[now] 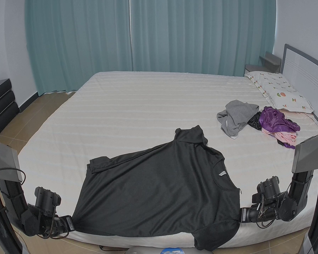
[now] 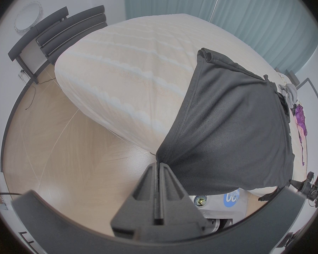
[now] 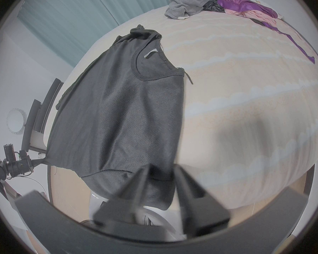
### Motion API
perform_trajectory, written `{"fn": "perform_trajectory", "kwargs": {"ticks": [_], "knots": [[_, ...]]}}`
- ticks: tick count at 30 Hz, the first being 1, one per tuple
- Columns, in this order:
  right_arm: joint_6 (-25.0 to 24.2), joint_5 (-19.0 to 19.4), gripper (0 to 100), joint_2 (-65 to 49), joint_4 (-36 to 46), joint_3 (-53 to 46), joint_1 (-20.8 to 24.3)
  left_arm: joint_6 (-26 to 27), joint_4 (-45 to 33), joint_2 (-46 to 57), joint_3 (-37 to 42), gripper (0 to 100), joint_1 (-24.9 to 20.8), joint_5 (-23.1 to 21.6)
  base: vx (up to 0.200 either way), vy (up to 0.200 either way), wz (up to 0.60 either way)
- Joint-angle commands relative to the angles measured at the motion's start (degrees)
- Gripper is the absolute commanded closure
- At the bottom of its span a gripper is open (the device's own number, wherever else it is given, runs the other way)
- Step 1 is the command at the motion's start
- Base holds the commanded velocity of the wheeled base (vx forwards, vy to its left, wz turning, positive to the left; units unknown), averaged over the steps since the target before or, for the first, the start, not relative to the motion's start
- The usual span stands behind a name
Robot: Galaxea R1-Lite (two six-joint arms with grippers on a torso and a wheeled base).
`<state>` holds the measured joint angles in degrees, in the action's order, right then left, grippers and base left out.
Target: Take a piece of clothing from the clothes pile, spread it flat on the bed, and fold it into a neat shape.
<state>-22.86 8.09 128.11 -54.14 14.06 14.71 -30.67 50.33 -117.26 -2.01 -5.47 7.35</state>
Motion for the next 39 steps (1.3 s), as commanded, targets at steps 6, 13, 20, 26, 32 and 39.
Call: {"fn": "perform_trajectory", "kwargs": {"ticks": [6,13,20,26,32,39], "knots": [[0.18,-0.01,100,-3.39,0.09,-3.25,-2.50,0.00,0.03,-0.16,0.25,100,-0.33,0.03,0.000,0.000,0.00],[0.09,0.08,100,-2.87,0.00,-3.60,-2.50,-0.18,0.03,-0.07,-0.10,100,-0.59,0.03,0.000,0.000,0.00],[-0.61,0.78,0,-3.39,-0.35,-4.04,-2.59,-0.53,1.61,0.02,-0.19,0,-0.50,0.03,0.000,0.000,0.00],[-0.79,0.87,0,-6.47,-4.05,-6.41,-2.76,-0.53,2.84,1.60,-0.36,0,0.11,0.03,0.000,0.000,0.00],[-5.97,0.87,0,-10.16,-8.09,-6.76,-3.20,-0.53,5.48,6.61,-0.63,0,2.31,-0.14,0.000,0.000,0.00],[-9.31,0.78,0,-10.51,-12.39,-7.38,-2.76,-0.62,5.48,13.90,-1.24,0,2.92,-4.54,0.000,0.000,0.00]]}}
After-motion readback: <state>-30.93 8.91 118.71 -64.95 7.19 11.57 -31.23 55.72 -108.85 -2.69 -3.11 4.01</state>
